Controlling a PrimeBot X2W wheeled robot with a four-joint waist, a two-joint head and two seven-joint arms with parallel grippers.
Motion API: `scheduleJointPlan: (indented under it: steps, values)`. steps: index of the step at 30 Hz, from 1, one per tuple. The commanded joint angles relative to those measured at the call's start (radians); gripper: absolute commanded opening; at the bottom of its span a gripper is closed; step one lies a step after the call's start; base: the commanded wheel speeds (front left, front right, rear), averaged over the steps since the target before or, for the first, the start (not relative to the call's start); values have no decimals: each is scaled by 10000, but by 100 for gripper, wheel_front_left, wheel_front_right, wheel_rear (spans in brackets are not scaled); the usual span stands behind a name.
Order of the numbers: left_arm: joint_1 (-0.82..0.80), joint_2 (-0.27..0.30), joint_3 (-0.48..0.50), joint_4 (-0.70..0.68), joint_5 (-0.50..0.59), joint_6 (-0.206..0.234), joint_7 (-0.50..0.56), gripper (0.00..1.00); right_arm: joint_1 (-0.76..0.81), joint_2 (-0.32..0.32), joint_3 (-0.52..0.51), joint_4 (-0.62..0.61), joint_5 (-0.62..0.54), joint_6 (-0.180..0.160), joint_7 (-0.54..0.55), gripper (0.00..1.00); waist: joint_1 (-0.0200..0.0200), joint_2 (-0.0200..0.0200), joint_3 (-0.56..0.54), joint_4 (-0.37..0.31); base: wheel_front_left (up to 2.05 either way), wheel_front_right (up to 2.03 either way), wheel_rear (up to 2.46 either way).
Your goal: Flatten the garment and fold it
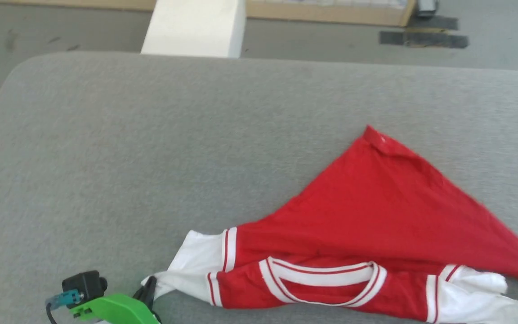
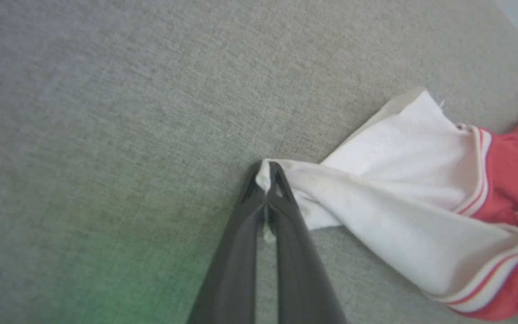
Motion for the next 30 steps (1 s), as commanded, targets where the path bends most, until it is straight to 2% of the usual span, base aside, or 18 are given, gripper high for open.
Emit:
scheduleJointPlan:
  steps: [1, 6, 7, 8, 9, 13, 15, 16, 17, 20, 25, 30]
  values:
    - [333, -33, -109, 141, -46, 79, 226, 0, 282, -16, -121, 144, 94, -15, 340, 0, -1, 0, -465, -514, 0, 0, 0]
    - [410, 35, -147, -13, -32, 126, 303, 0, 792, -15, -199, 915, 291, -15, 1459, 0, -1, 0, -546, -642, 0, 0, 0]
    - [413, 42, -161, -30, -28, 134, 319, 0, 816, -14, -163, 980, 319, -15, 1460, 10, -1, 0, -559, -645, 0, 0, 0]
    - [414, 48, -180, -51, -23, 139, 339, 0, 827, -14, -41, 962, 313, -15, 1332, 49, -1, 0, -569, -638, 0, 0, 0]
    - [414, 55, -193, -69, -23, 140, 352, 0, 821, -14, 77, 881, 281, -15, 1128, 100, -1, 0, -573, -631, 0, 0, 0]
    - [386, 87, -259, -144, 1, 140, 401, 0, 566, -14, 694, 195, 97, -15, -478, 100, -1, 0, -548, -547, 0, 0, 0]
    - [339, 95, -312, -180, 24, 137, 430, 0, 407, -14, 1456, -246, 68, -15, -1450, 100, -1, 0, -512, -463, 0, 0, 0]
    - [306, 99, -338, -199, 31, 130, 445, 0, 319, -13, 1896, -511, 8, -15, -2013, 100, -1, 0, -476, -410, 0, 0, 0]
    - [218, 91, -414, -227, 52, 94, 450, 0, 23, -205, 3195, -964, -99, -15, -3159, 100, -1, 0, -363, -258, 0, 0, 0]
    - [141, 52, -478, -226, 62, 63, 408, 0, -514, -838, 4532, -947, -11, -15, -3987, 100, -1, 0, -199, -106, 0, 0, 0]
    - [-103, -16, -584, -175, 67, -12, 360, 0, -1714, -1832, 6204, -94, 101, -15, -4220, 100, -1, 0, 189, 190, 0, 0, 0]
    - [-456, -112, -721, -60, 96, -118, 279, 0, -3232, -2479, 7531, 1244, 269, -15, -3104, 100, -1, 0, 656, 533, 0, 0, 0]
